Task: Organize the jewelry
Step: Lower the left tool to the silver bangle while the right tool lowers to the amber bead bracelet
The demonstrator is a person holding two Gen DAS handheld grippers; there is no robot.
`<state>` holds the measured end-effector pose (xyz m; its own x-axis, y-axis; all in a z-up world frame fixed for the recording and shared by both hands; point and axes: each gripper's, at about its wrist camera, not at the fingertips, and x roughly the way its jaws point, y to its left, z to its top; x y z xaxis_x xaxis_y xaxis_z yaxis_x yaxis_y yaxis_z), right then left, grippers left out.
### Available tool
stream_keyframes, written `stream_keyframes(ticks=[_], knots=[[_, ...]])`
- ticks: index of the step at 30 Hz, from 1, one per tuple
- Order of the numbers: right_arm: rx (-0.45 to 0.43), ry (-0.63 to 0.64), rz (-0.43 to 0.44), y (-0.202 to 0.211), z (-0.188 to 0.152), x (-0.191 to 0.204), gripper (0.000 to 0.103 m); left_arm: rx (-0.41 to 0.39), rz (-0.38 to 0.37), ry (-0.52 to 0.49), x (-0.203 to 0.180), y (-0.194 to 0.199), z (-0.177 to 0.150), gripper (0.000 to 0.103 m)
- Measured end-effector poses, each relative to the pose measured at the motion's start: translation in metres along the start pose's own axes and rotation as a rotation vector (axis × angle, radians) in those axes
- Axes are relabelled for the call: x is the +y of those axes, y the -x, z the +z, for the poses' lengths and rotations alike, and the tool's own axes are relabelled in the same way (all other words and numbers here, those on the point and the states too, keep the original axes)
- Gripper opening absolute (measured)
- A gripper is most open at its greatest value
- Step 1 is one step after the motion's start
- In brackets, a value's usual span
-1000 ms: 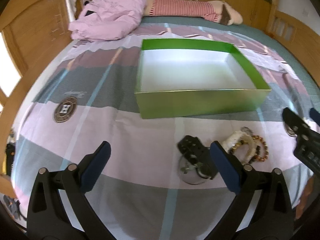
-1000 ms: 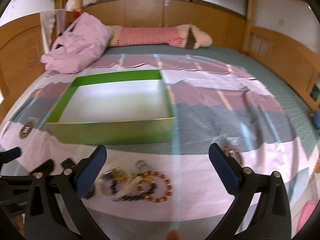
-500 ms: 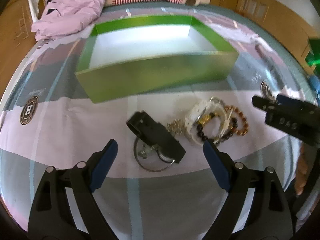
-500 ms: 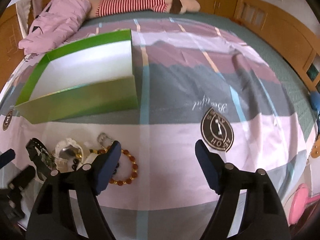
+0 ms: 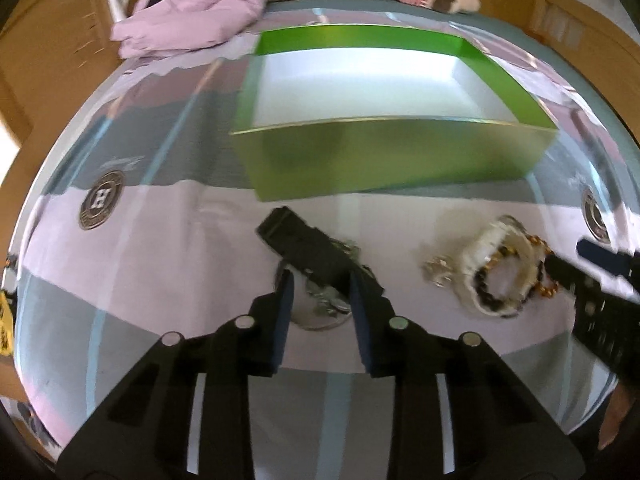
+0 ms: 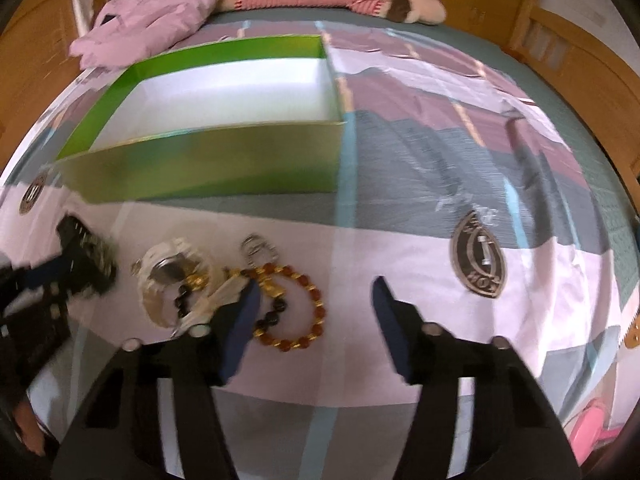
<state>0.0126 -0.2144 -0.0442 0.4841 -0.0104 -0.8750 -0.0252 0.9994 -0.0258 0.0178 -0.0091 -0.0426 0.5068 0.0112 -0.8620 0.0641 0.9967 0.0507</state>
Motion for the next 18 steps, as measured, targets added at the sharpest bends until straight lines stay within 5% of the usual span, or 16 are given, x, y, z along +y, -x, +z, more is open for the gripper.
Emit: stream_keyframes(ticks=[3,9,12,14,18], knots=[[0.021,0.029,0.050,-0.006,-0.003,0.012,0.053,-0.008,0.035,0.007,0.006,0.004,0.000,0.032],[0.047,0.113,-0.011,-0.020,-0.008,0.031,0.053,0.008,0.007,0.005,0.006,0.003,-0.001,0.042],[0.056,0.096,-0.002,-0.024,-0.010,0.028,0.013,0.017,-0.032,0.010,0.004,0.002,-0.001,0.021],[0.036,0.069,0.021,-0.020,-0.008,0.023,0.009,0.012,-0.053,0.018,0.005,0.005,0.000,0.010],[-0.031,0.040,0.029,-0.006,-0.001,0.016,0.007,-0.013,-0.077,0.047,0.018,0.017,0.007,0.007]])
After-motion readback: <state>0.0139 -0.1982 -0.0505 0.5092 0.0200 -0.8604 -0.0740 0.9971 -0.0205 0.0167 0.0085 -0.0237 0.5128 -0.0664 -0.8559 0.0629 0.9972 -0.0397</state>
